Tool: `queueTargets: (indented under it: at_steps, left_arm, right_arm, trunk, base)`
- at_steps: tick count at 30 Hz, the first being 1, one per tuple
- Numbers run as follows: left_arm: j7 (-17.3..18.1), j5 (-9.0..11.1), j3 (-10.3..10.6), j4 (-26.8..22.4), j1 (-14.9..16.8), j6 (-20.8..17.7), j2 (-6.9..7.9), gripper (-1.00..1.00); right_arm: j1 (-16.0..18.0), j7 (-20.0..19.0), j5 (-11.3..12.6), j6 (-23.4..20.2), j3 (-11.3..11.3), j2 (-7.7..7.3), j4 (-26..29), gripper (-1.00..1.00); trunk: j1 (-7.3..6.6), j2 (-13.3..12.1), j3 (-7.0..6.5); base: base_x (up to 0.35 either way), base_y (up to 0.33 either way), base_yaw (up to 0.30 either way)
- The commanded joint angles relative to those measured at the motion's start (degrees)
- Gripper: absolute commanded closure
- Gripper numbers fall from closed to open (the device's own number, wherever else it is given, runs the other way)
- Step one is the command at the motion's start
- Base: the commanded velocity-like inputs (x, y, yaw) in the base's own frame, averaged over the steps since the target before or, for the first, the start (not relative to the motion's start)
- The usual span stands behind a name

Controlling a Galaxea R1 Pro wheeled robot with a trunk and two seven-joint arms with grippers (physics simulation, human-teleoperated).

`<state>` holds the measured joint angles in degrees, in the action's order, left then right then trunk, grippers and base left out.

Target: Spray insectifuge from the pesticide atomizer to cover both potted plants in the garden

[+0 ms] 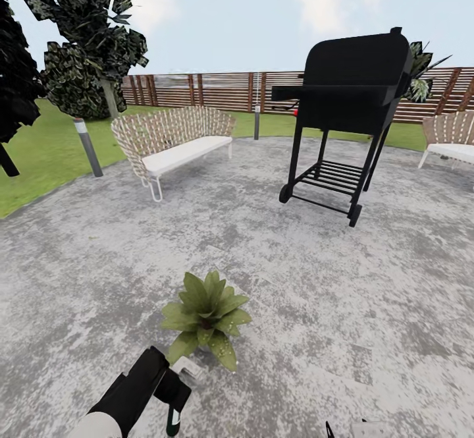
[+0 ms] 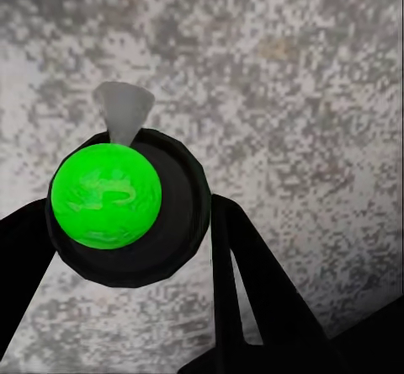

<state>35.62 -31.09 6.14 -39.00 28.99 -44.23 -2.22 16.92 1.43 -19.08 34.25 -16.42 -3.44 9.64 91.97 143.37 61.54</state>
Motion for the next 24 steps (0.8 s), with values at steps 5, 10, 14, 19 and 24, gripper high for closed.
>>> queueTargets:
  at_steps: [5,10,14,19,24]
  left_arm:
    - [0.5,-0.56,-0.24,0.11,0.02,-0.07,-0.2,1.0]
    - [0.5,-0.66,-1.98,-0.36,0.02,0.08,0.41,1.0]
    - [0.5,-0.65,-3.13,-0.38,0.02,1.84,0.01,1.0]
    - [0.5,-0.72,-3.48,-0.35,0.02,4.38,0.21,1.0]
    - [0.5,-0.8,-3.67,-0.37,0.02,4.42,0.97,1.0]
  right_arm:
    - [0.04,0.15,-0.61,0.2,-0.37,0.01,-0.06,-1.0]
    - [0.04,0.15,-0.61,0.2,-0.37,0.01,-0.06,-1.0]
    - [0.04,0.15,-0.68,0.2,-0.37,0.01,-0.13,-1.0]
    - [0.04,0.15,-0.69,0.2,-0.36,-0.05,-0.14,-1.0]
    - [0.04,0.15,-0.69,0.2,-0.37,-0.11,-0.11,-1.0]
  trunk:
    - [-0.01,0.02,0.05]
    - [-0.01,0.02,0.05]
    - [-0.01,0.02,0.05]
    - [-0.01,0.02,0.05]
    - [-0.01,0.02,0.05]
  base:
    - [-0.001,0.01,0.0]
    - [0.0,0.0,0.0]
    - [0.009,0.0,0.0]
    - [0.09,0.0,0.0]
    - [0.007,0.043,0.0]
